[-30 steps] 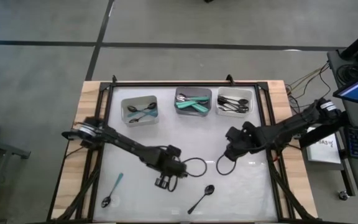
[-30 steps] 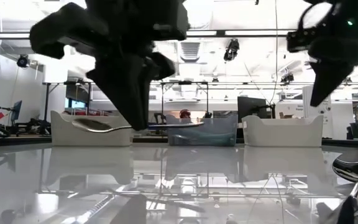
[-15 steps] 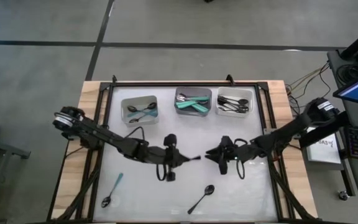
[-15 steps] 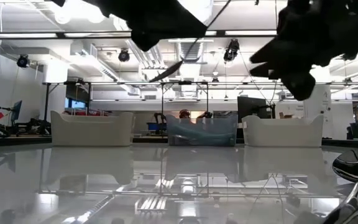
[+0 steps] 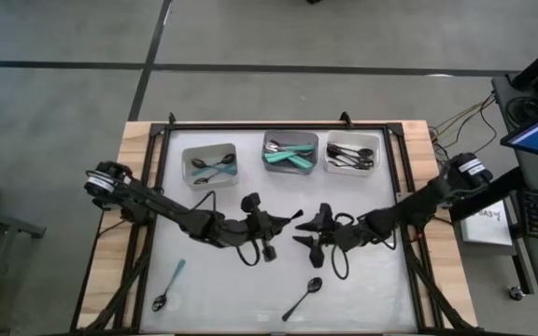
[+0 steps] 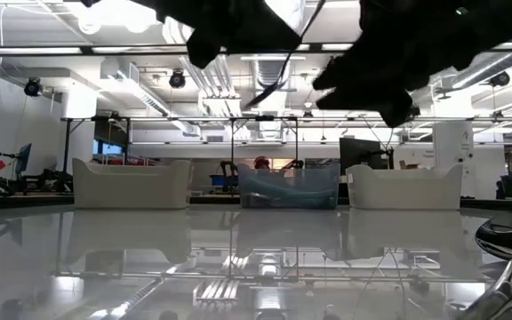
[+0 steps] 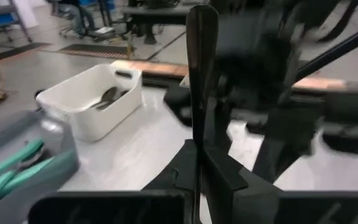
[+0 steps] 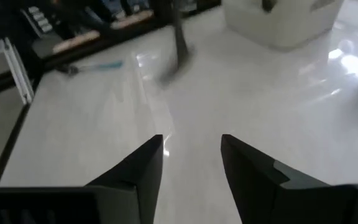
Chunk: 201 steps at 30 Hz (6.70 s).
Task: Sort silverware by color (type)
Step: Put the black spoon into the white bin
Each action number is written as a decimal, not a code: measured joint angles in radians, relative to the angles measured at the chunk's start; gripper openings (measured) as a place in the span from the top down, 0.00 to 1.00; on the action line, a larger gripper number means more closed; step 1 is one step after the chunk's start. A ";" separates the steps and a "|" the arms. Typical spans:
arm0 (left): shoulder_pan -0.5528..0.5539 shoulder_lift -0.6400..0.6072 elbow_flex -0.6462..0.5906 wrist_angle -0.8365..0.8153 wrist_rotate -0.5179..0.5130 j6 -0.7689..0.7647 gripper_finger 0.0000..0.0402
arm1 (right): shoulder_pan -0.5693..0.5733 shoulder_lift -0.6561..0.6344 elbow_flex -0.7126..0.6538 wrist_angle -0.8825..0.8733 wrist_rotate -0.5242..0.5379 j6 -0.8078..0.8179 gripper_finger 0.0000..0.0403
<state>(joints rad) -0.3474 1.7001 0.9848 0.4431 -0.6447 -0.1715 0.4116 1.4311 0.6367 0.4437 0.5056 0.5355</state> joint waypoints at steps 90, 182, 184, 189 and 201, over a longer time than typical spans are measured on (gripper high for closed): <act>-0.031 0.050 0.080 -0.027 -0.160 0.058 1.00 | -0.364 -0.466 0.054 -0.871 0.141 0.039 0.98; -0.272 -0.080 0.080 -0.154 -0.667 0.231 1.00 | -0.625 0.039 0.118 -0.996 -0.424 -0.757 0.70; -0.272 -0.086 0.080 -0.154 -0.667 0.247 1.00 | -0.625 0.033 0.122 -0.997 -0.426 -0.770 0.70; -0.272 -0.104 0.080 -0.153 -0.677 0.268 1.00 | -0.625 0.027 0.123 -0.989 -0.428 -0.877 0.73; -0.274 -0.111 0.080 -0.177 -0.683 0.269 1.00 | -0.624 0.018 0.126 -0.988 -0.428 -0.896 0.80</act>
<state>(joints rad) -0.6212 1.5893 1.0645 0.2661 -1.3279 0.0980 -0.2119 1.4490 0.7624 -0.5439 0.0776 -0.3601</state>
